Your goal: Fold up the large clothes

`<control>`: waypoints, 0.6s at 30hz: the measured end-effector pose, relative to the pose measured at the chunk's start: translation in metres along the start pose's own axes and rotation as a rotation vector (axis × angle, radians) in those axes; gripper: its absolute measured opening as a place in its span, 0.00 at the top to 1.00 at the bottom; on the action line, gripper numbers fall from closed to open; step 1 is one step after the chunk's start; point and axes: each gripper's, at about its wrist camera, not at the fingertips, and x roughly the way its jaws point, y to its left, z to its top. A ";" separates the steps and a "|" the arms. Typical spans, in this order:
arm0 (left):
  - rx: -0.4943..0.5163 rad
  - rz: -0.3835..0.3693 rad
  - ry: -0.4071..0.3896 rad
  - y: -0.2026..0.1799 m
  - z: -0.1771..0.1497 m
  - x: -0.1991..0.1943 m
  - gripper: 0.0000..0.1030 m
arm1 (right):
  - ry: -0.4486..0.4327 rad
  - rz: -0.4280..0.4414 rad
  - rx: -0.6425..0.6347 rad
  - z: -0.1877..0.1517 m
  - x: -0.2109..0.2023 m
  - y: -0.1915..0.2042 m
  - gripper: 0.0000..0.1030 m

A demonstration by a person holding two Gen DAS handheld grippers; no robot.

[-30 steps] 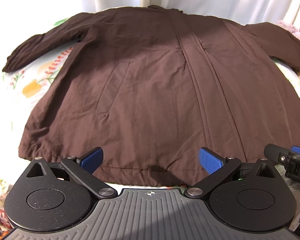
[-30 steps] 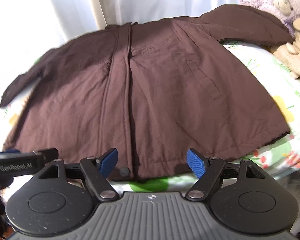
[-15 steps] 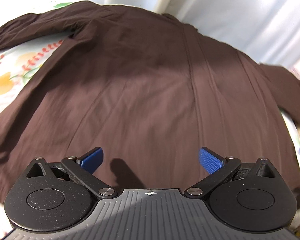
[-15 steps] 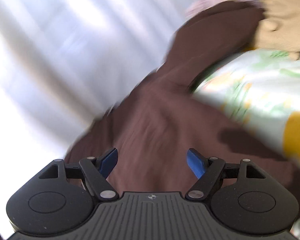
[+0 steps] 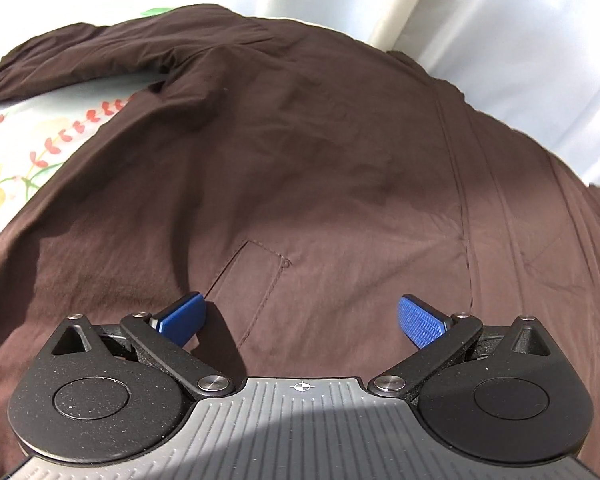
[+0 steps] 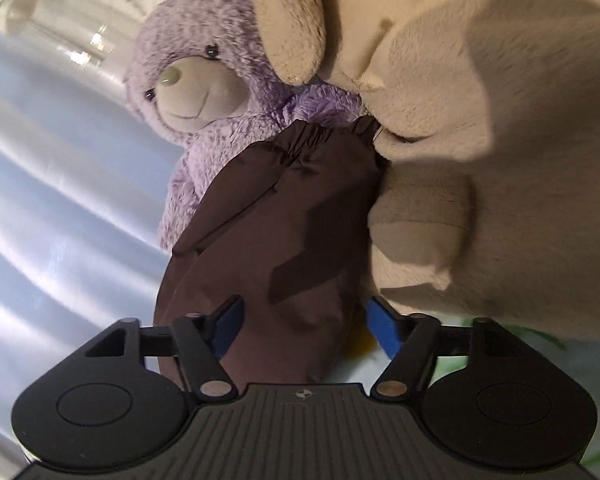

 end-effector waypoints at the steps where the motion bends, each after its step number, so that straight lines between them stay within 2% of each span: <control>1: -0.017 -0.008 -0.005 0.002 -0.001 -0.002 0.00 | -0.010 -0.003 0.020 0.002 0.005 0.001 0.47; 2: -0.035 -0.021 -0.009 0.005 0.000 -0.003 0.00 | -0.013 0.005 0.039 0.002 0.007 0.001 0.50; 4: -0.051 -0.048 -0.012 0.011 0.000 -0.004 0.00 | -0.004 0.031 0.077 0.007 0.014 0.000 0.71; 5: -0.046 -0.064 -0.008 0.014 0.000 -0.006 0.00 | -0.003 0.033 0.075 0.010 0.017 0.002 0.75; 7: -0.036 -0.083 0.000 0.016 0.001 -0.006 0.00 | -0.019 0.032 0.008 0.011 0.009 0.015 0.85; 9: -0.073 -0.097 0.001 0.020 0.002 -0.009 0.00 | -0.055 -0.001 -0.119 0.008 0.000 0.038 0.88; 12: -0.173 -0.100 0.046 0.028 0.010 -0.012 0.00 | -0.154 -0.042 -0.412 -0.014 -0.020 0.094 0.89; 14: -0.197 -0.111 0.057 0.031 0.019 -0.016 0.00 | -0.237 -0.047 -0.681 -0.049 -0.038 0.139 0.89; 16: -0.176 -0.137 0.020 0.029 0.028 -0.022 0.00 | -0.305 -0.008 -1.009 -0.103 -0.056 0.182 0.89; 18: -0.135 -0.158 -0.030 0.023 0.039 -0.028 0.00 | -0.310 0.055 -1.322 -0.168 -0.067 0.210 0.88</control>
